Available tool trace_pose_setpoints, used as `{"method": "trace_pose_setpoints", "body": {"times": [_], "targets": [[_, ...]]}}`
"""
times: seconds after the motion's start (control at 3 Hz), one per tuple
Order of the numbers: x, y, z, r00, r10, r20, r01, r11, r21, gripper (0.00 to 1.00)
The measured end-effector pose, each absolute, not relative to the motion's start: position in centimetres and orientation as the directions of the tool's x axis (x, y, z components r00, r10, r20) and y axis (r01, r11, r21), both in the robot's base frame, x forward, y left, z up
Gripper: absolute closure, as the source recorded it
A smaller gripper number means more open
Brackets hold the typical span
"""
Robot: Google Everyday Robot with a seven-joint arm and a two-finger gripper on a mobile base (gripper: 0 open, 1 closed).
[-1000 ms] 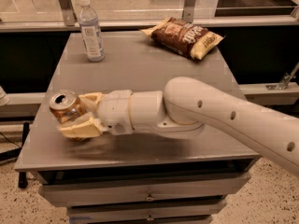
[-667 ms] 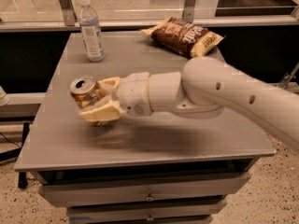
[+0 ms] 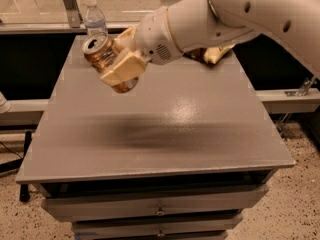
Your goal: Knock orange can over
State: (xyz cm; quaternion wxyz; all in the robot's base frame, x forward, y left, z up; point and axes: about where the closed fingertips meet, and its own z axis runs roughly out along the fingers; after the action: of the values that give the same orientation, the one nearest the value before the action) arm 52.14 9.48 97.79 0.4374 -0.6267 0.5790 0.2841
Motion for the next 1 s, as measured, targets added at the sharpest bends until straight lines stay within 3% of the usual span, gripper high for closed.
{"method": "trace_pose_setpoints", "body": {"times": [0.33,1.0], "targets": [[54.0,7.7,97.4,0.12,-0.658,-0.743,-0.984,0.02,-0.176,1.0],[53.8,0.1,88.1,0.02,-0.949,-0.315,-1.0,-0.012,-0.025,1.0]]}}
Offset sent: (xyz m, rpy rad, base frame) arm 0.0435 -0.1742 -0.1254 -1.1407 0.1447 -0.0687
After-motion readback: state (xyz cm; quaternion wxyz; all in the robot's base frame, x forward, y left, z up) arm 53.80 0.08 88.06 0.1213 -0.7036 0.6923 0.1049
